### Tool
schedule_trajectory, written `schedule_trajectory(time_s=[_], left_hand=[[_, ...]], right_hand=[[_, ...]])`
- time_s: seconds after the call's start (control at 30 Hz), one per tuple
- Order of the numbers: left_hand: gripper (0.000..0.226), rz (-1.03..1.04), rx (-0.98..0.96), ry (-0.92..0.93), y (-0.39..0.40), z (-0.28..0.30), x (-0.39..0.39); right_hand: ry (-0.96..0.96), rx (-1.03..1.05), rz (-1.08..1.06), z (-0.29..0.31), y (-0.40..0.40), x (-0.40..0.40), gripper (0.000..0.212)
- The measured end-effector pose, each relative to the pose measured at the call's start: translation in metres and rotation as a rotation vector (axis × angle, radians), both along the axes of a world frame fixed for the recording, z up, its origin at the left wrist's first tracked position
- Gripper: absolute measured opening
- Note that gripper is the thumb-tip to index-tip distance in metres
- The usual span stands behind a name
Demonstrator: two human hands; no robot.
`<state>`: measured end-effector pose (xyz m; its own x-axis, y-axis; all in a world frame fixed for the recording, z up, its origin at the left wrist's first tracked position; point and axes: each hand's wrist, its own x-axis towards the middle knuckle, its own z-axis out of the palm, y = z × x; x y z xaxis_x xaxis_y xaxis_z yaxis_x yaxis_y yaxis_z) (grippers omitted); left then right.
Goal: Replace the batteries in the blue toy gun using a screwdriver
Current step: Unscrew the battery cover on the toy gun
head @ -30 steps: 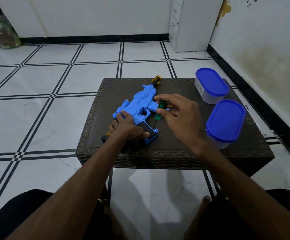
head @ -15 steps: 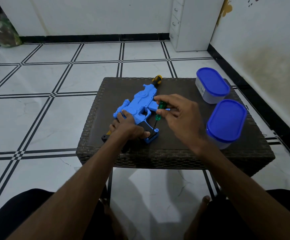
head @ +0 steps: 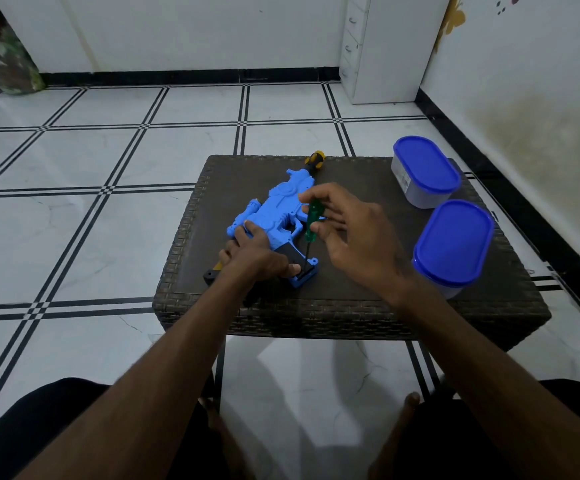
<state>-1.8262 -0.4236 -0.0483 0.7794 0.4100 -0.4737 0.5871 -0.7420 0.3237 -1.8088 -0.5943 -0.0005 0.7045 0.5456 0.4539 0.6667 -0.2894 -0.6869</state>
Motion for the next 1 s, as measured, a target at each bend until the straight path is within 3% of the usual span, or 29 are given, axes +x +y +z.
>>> schedule_trajectory(time_s=[0.27, 0.47, 0.73, 1.0], left_hand=[[0.126, -0.009, 0.007, -0.001, -0.001, 0.001, -0.002], [0.127, 0.000, 0.005, -0.006, -0.001, 0.000, -0.002], [0.127, 0.001, 0.000, -0.004, 0.000, -0.001, -0.002], [0.127, 0.002, -0.009, 0.001, 0.000, 0.001, -0.001]], right_hand=[[-0.064, 0.065, 0.037, 0.001, 0.005, -0.003, 0.020], [-0.006, -0.004, 0.052, 0.005, 0.007, -0.003, 0.039], [-0.039, 0.004, -0.024, 0.002, 0.008, -0.002, 0.018], [-0.068, -0.039, -0.037, 0.007, 0.002, 0.005, 0.023]])
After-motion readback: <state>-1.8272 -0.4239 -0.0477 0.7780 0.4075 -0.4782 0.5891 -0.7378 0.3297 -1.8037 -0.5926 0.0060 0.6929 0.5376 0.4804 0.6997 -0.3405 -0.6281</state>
